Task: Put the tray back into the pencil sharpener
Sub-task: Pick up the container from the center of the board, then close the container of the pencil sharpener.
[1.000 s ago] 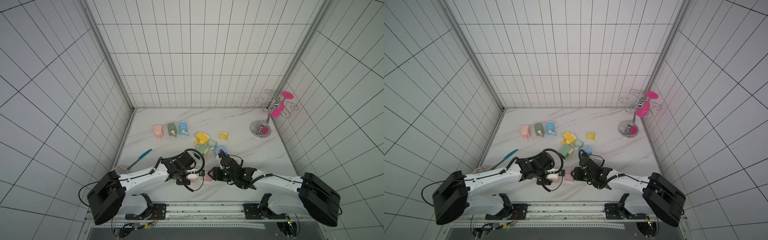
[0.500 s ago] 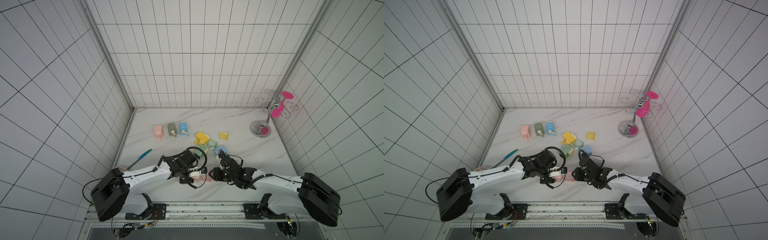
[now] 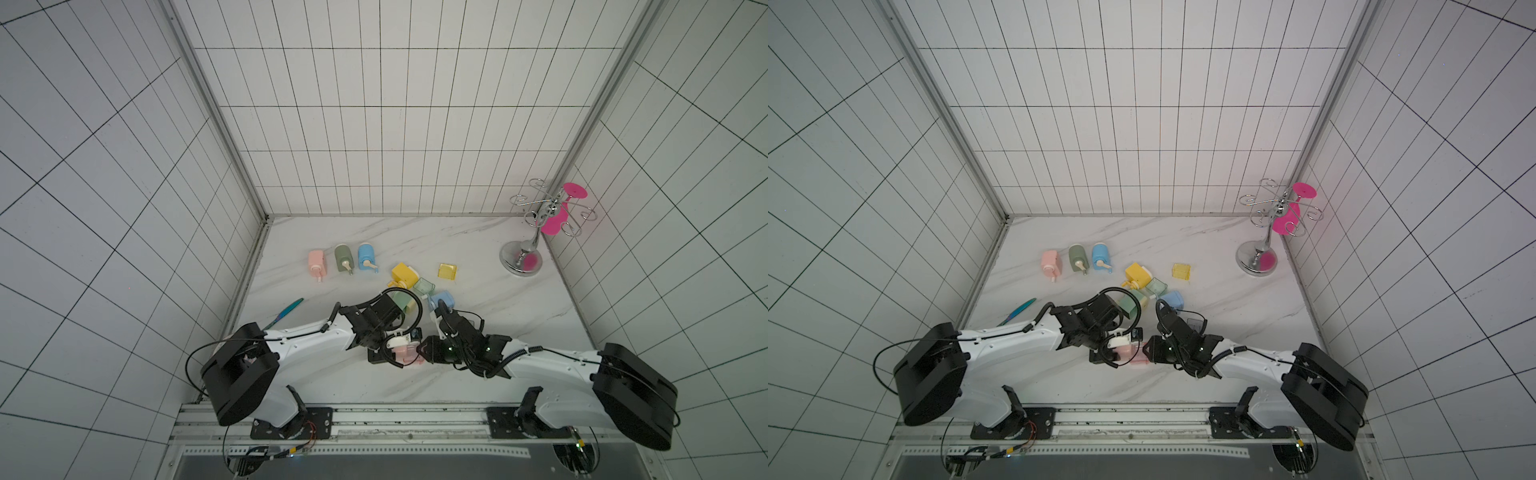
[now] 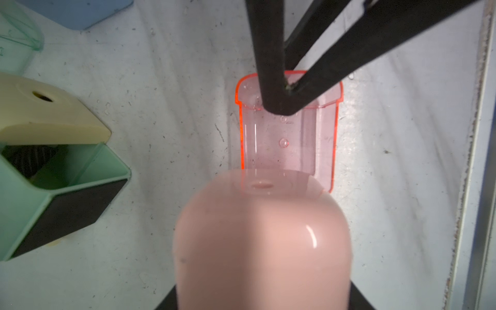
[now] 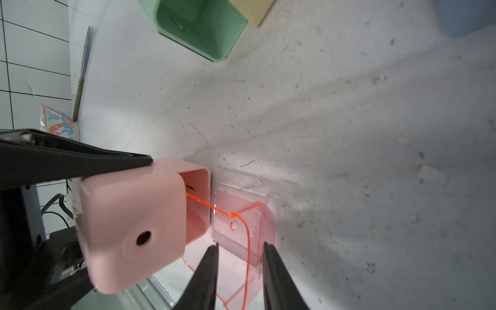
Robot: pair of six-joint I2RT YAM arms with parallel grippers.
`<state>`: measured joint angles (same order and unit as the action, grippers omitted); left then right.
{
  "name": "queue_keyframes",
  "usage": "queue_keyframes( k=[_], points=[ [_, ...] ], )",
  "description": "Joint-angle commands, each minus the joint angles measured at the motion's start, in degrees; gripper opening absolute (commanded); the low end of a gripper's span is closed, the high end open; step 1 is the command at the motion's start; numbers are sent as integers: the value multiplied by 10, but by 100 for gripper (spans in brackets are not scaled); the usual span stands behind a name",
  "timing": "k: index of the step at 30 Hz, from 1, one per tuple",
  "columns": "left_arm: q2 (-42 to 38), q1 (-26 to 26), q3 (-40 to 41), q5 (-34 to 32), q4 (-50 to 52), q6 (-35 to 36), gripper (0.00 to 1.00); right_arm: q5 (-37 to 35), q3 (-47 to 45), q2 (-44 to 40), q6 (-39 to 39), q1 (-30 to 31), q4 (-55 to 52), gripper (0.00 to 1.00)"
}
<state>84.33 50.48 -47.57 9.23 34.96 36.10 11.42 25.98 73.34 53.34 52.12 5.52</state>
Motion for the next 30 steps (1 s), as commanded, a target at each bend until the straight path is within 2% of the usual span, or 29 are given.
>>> queue_keyframes(
  k=[1,6,11,21,30],
  points=[
    [15,1,-13,18,5,21,48,17,-14,11,7,-4,32,30],
    [20,1,-17,18,13,27,48,13,-15,12,13,-4,31,28],
    [13,1,-20,9,25,17,48,-17,-6,5,8,-4,-21,26],
    [13,3,-11,17,25,22,48,-11,0,13,12,-4,-14,25],
    [15,2,-14,16,27,17,48,-19,8,18,20,-4,-20,20]
  ],
)
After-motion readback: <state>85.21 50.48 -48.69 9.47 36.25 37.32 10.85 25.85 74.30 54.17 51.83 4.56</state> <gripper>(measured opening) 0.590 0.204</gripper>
